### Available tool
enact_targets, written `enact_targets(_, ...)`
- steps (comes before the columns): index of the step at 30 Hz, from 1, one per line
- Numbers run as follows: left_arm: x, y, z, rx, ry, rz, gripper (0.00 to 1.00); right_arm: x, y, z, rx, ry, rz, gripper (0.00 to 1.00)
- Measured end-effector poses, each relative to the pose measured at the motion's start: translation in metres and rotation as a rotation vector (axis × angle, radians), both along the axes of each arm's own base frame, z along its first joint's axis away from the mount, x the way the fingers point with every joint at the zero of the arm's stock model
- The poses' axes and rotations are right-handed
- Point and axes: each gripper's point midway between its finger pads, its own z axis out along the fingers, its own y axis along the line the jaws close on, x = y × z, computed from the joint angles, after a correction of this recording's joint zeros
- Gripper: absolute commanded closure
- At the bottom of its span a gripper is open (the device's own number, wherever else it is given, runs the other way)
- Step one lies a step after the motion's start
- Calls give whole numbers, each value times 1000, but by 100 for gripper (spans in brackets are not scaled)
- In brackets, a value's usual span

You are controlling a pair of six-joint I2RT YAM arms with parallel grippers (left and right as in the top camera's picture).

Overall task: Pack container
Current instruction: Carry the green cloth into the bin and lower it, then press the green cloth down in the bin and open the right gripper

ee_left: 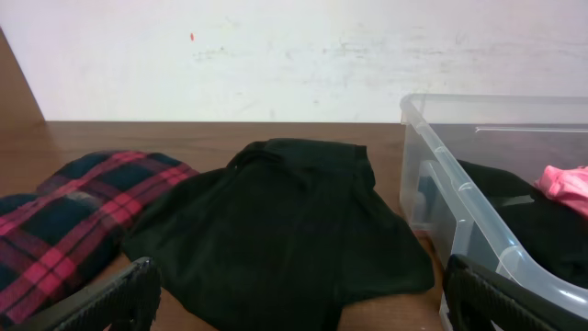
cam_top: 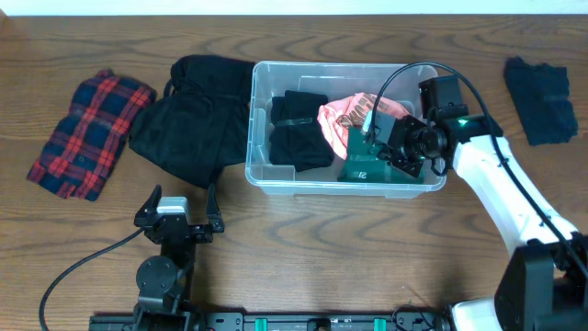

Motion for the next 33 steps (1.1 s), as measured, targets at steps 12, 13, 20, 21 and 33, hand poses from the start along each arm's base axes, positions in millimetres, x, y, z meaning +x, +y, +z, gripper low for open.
enact_targets(12, 0, 0, 0, 0, 0, 0, 2, -8, -2, -29, -22, 102, 9, 1)
enact_targets(13, 0, 0, 0, 0, 0, 0, 2, -6, -2, -29, -22, 94, 9, 1)
enact_targets(20, 0, 0, 0, 0, 0, 0, 2, -3, -1, -25, -20, 83, 0, 1)
enact_targets(21, 0, 0, 0, 0, 0, 0, 2, -1, -1, -22, -17, 77, -8, 1)
enact_targets(33, 0, 0, 0, 0, -1, 0, 2, 21, 4, 34, 57, -34, -125, 62)
